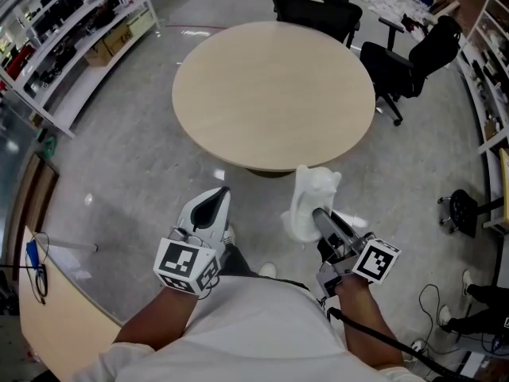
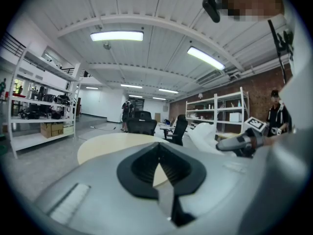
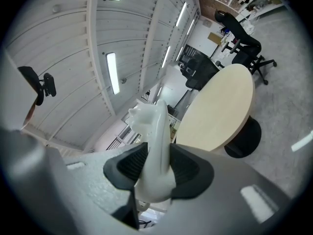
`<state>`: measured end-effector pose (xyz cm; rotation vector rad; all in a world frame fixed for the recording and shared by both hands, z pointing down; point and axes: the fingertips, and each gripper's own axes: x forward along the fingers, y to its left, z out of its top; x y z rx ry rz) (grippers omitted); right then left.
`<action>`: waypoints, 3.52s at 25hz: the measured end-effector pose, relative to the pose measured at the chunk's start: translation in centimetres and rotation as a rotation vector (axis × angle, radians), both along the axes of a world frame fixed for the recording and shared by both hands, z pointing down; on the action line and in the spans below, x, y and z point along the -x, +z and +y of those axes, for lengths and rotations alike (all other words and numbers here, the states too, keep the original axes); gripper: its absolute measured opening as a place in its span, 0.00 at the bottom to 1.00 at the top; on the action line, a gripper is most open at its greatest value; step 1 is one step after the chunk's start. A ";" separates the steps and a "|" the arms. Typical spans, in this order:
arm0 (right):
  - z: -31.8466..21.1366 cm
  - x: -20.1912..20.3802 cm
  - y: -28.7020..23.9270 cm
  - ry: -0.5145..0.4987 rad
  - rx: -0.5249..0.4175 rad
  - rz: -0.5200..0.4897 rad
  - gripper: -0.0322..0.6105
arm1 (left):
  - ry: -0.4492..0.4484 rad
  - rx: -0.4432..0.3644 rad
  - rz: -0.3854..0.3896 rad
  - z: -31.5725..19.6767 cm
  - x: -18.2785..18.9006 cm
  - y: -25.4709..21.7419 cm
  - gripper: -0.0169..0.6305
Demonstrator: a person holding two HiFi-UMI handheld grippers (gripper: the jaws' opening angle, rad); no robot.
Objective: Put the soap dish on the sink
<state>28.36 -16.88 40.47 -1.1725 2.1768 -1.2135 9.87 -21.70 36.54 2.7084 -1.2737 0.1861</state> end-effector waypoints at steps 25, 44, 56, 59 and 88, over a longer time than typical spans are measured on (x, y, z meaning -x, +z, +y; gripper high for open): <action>-8.3 0.3 2.2 0.013 0.083 0.040 0.28 | 0.041 0.063 -0.001 -9.5 -0.1 2.0 0.03; -20.4 6.6 2.2 0.145 0.138 0.021 0.27 | 0.199 0.104 -0.002 -22.8 3.8 2.7 0.03; -25.2 5.8 5.0 0.167 0.210 0.004 0.27 | 0.257 0.154 0.025 -26.4 2.7 5.1 0.03; -26.2 5.2 6.7 0.141 0.237 -0.007 0.27 | 0.240 0.169 0.019 -26.5 1.9 5.9 0.03; -31.8 4.7 21.6 0.016 0.565 -0.063 0.28 | 0.117 0.322 -0.058 -28.4 0.5 12.0 0.03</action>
